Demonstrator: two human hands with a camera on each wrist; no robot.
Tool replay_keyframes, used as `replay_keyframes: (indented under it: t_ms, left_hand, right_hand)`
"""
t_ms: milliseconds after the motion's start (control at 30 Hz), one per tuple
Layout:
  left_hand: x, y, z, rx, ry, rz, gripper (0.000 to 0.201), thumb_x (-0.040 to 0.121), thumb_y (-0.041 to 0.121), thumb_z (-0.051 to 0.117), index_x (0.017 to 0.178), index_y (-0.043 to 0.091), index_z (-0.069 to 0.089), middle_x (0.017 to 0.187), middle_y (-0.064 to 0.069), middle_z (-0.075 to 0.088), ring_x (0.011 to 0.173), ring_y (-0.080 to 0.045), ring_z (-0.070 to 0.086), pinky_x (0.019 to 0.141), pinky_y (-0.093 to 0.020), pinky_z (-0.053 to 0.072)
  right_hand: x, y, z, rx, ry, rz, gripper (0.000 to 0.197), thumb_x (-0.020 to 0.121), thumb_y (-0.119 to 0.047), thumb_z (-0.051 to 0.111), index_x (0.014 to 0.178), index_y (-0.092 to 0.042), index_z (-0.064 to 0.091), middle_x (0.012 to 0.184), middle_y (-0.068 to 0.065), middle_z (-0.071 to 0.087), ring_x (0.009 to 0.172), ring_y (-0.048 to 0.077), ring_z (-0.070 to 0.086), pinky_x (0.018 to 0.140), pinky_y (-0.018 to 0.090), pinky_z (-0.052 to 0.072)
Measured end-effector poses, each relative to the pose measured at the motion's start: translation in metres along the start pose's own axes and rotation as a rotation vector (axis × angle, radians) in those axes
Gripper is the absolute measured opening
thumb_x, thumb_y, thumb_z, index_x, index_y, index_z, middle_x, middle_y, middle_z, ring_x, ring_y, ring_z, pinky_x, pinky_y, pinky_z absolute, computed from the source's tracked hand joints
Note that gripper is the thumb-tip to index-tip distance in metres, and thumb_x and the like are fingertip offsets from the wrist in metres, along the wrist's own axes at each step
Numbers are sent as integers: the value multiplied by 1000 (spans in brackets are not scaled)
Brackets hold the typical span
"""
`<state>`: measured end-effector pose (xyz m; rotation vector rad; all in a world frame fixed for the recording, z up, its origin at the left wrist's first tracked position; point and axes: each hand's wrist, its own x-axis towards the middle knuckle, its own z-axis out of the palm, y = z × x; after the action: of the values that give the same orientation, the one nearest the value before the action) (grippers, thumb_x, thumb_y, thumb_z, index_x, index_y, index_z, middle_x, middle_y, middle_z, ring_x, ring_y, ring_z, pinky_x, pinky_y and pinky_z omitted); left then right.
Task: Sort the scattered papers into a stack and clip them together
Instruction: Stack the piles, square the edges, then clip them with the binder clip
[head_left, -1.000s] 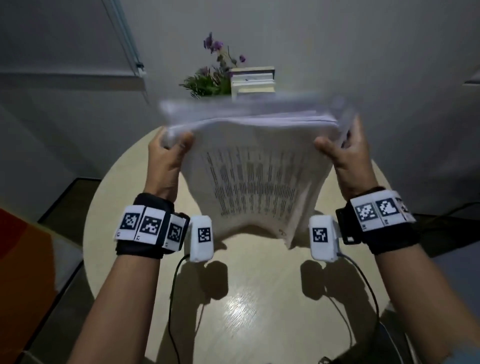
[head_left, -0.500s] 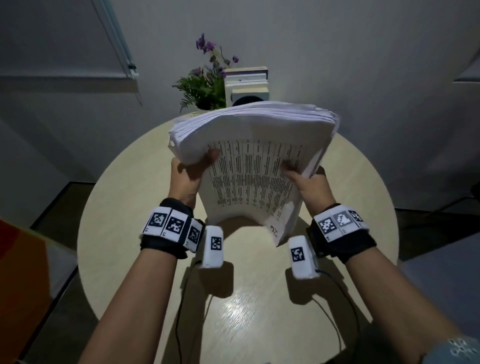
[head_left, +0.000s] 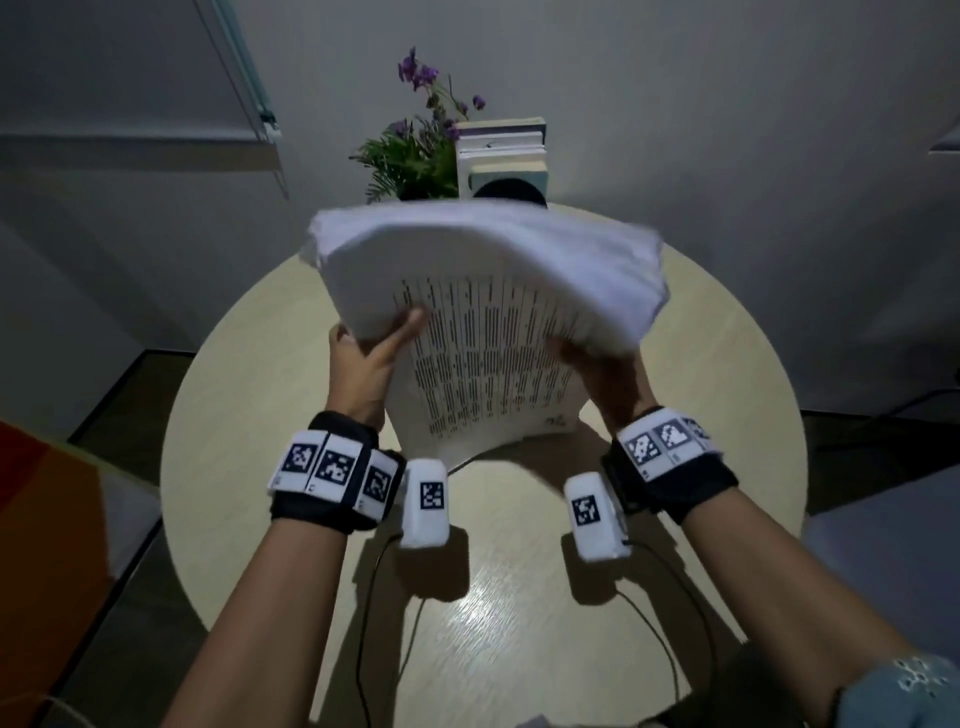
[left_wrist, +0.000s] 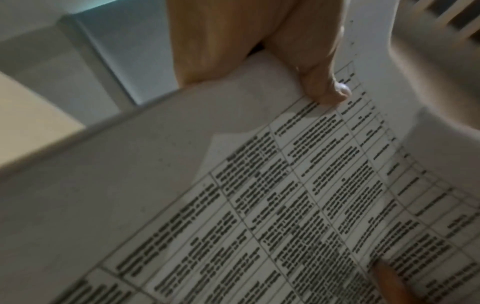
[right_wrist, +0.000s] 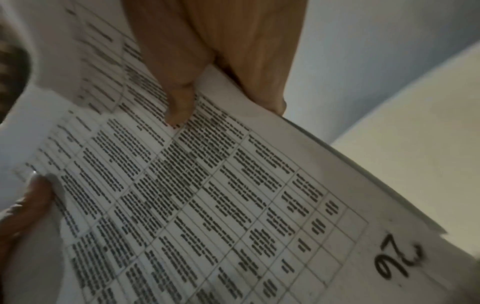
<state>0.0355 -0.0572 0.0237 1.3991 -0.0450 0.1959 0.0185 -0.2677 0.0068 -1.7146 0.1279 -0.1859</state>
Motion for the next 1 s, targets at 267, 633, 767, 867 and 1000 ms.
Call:
replay_keyframes:
  t_ms: [267, 633, 767, 867, 1000]
  left_hand:
    - [10, 38, 3, -93, -15, 185, 44, 60, 43, 78, 93, 18, 63, 85, 10, 73, 86, -12, 65, 83, -36, 55]
    - [20, 29, 15, -135, -59, 160, 64, 50, 56, 80, 93, 14, 59, 79, 13, 74, 76, 0, 68, 68, -18, 54]
    - [17, 12, 8, -105, -71, 47, 65, 39, 40, 88, 90, 13, 59, 72, 14, 74, 70, 2, 68, 63, -15, 54]
    - [18, 15, 13, -82, -33, 70, 54, 44, 30, 87, 90, 14, 63, 73, 12, 74, 73, -1, 70, 64, -18, 55]
    - [22, 41, 17, -130, -18, 189, 36, 48, 42, 82, 77, 21, 73, 76, 10, 75, 75, -5, 69, 69, -23, 55]
  right_hand:
    - [11, -48, -19, 336, 48, -237, 62, 73, -37, 71, 119, -1, 48, 100, -3, 64, 91, -5, 62, 77, 14, 50]
    - [25, -45, -27, 477, 56, -128, 40, 47, -30, 77, 82, -17, 62, 63, -15, 72, 65, -2, 67, 61, 13, 52]
    - [24, -19, -17, 344, 44, -66, 40, 62, 12, 74, 97, -1, 62, 59, -18, 70, 62, -5, 66, 59, 11, 52]
    - [22, -21, -11, 372, 112, -31, 43, 64, 9, 76, 103, -2, 63, 69, -11, 72, 68, 2, 67, 63, 17, 55]
    - [24, -47, -17, 439, 129, -171, 21, 63, 2, 74, 69, -18, 74, 64, -13, 72, 66, 1, 67, 65, 20, 55]
